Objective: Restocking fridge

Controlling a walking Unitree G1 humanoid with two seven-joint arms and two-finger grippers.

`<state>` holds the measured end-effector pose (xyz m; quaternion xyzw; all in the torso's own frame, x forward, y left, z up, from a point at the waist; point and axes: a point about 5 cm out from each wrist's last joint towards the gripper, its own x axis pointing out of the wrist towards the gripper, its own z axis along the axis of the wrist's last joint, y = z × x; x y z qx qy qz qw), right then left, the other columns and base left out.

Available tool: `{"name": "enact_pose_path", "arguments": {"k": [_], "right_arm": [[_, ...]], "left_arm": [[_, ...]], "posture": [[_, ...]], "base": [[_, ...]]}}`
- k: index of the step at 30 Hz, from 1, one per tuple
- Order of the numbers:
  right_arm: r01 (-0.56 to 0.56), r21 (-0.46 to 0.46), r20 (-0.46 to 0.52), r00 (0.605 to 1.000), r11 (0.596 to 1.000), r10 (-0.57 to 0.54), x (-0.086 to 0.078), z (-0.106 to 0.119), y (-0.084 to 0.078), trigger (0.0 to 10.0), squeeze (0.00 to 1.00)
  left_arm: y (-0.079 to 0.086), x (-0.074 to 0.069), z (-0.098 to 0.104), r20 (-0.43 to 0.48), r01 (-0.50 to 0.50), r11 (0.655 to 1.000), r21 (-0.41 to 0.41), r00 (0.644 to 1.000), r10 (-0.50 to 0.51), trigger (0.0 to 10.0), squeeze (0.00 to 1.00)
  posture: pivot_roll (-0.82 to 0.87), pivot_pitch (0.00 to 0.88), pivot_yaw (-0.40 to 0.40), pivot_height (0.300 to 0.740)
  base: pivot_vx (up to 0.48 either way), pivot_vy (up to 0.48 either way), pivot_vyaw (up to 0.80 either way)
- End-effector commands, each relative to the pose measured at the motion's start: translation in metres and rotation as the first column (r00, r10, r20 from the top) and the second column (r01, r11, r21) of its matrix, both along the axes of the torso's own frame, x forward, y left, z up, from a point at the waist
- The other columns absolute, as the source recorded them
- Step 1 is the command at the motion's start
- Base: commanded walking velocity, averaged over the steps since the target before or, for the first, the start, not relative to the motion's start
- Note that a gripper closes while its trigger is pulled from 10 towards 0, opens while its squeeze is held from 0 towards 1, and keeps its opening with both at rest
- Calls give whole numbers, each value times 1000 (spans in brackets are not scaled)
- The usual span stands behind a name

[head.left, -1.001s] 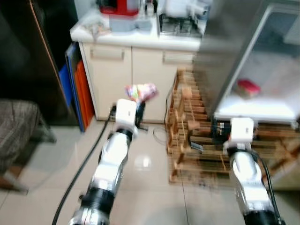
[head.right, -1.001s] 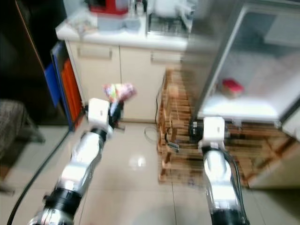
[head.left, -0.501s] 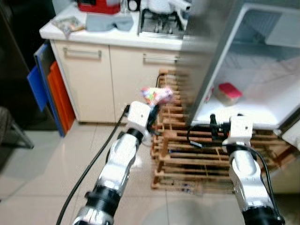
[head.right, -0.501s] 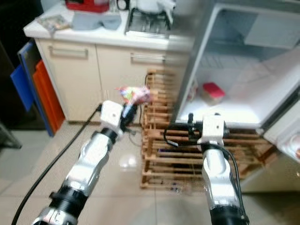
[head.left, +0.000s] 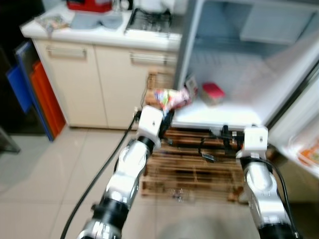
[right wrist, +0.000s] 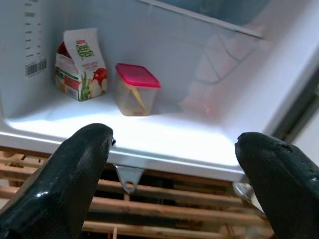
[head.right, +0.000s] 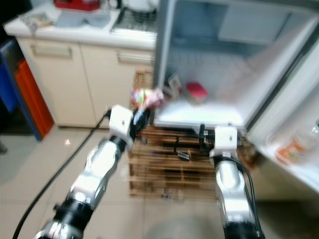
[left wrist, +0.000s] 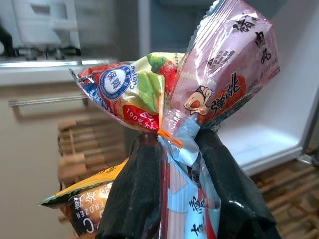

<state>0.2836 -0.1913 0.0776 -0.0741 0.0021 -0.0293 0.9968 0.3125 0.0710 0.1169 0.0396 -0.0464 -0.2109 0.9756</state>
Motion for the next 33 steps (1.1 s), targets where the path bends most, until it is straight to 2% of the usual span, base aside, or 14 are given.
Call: {"name": "enact_pose_path", "arguments": {"k": [1,4,10,12,13,21,26,30,33], "right_arm": [[3,-8,20,1000,1000,-3,3,6,-3,10000,1000],[-4,-12,27,1000,1000,4,3,7,-2,10000,1000],[-27,3,38,999,1000,27,4,10,2,10000,1000],[-54,127,25,998,990,51,4,9,6,10000,1000],[-72,158,21,997,985,70,5,9,8,10000,1000],[-177,154,-9,984,972,181,1,4,17,10000,1000],[-245,162,-43,966,956,254,-5,-1,23,10000,1000],[-265,160,-55,959,951,276,-5,-3,26,10000,1000],[-268,162,-56,958,950,280,-5,-3,27,10000,1000]], "left_arm": [[1,6,12,44,-12,1000,-18,999,13,10000,0],[4,8,14,57,-23,999,-26,998,24,10000,0],[7,10,17,71,-31,999,-12,997,31,10000,0],[7,11,17,72,-20,1000,-2,997,20,10000,0],[7,11,18,76,-8,1000,-3,997,8,10000,0],[3,15,22,81,22,1000,-3,997,-21,10000,0],[-4,17,25,87,46,999,2,995,-46,10000,0],[-19,16,25,98,100,993,68,989,-107,10000,0],[-28,18,30,99,122,991,49,987,-127,10000,0]], "posture": [[-111,0,-47,740],[-109,0,-47,740],[-107,0,-44,740],[-103,0,-39,740],[-99,0,-35,740],[-102,0,-27,740],[-109,0,-27,740],[-114,0,-25,740],[-119,0,-23,740]], "base": [[315,-356,0],[328,-348,0],[0,0,0],[0,0,0],[450,0,0],[480,0,0],[480,0,0],[473,0,0],[464,0,0]]}}
